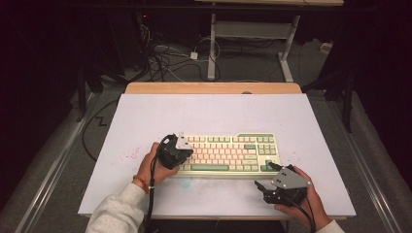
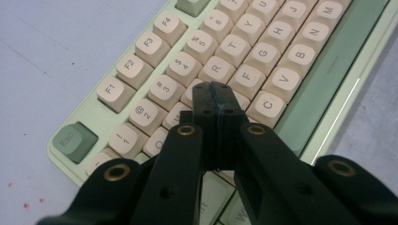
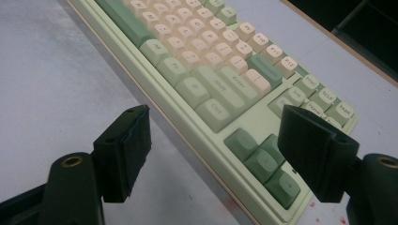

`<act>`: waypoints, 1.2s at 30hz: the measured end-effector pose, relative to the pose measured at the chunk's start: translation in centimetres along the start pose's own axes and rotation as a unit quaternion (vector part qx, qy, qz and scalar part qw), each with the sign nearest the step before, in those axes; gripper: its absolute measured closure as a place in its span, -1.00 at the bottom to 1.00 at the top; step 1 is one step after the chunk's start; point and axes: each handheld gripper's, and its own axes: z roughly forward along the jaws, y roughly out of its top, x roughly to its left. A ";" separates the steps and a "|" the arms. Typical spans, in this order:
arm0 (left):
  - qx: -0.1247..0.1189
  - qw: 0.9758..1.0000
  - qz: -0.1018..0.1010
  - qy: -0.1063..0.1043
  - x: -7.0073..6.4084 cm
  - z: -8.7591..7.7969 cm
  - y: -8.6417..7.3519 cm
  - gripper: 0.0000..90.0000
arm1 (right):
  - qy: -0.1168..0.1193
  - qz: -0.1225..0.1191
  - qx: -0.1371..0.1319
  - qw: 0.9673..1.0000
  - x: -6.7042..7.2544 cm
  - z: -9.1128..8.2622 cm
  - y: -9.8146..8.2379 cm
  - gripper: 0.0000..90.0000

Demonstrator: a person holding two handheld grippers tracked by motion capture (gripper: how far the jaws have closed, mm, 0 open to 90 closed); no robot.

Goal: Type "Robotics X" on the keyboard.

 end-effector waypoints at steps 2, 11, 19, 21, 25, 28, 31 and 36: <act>0.001 1.000 0.001 0.000 -0.1 0.1 0.0 0.95 | 0.000 0.000 0.001 1.000 0.0 0.0 0.0 -0.42; 0.004 1.000 0.002 0.000 0.0 0.2 -0.1 0.95 | 0.002 -0.002 0.001 1.000 0.0 0.0 0.0 -0.42; 0.005 1.000 0.003 0.000 -0.1 0.3 -0.1 0.95 | 0.003 -0.006 0.002 1.000 0.1 0.0 0.0 -0.42; 0.005 1.000 0.003 0.000 -0.1 0.3 -0.1 0.95 | 0.003 -0.007 0.002 1.000 0.1 0.0 0.0 -0.42; 0.005 1.000 0.003 0.001 -0.1 0.3 -0.1 0.95 | 0.005 -0.007 0.003 1.000 0.1 0.0 0.0 -0.41; 0.006 1.000 0.004 0.001 -0.1 0.3 -0.1 0.95 | 0.005 -0.008 0.003 1.000 0.1 0.0 0.0 -0.41; 0.006 1.000 0.004 0.001 -0.1 0.3 -0.1 0.95 | 0.005 -0.009 0.003 1.000 0.1 0.1 0.0 -0.41; 0.006 1.000 0.004 0.002 -0.1 0.3 -0.1 0.94 | 0.006 -0.008 0.004 1.000 0.2 0.1 0.0 -0.41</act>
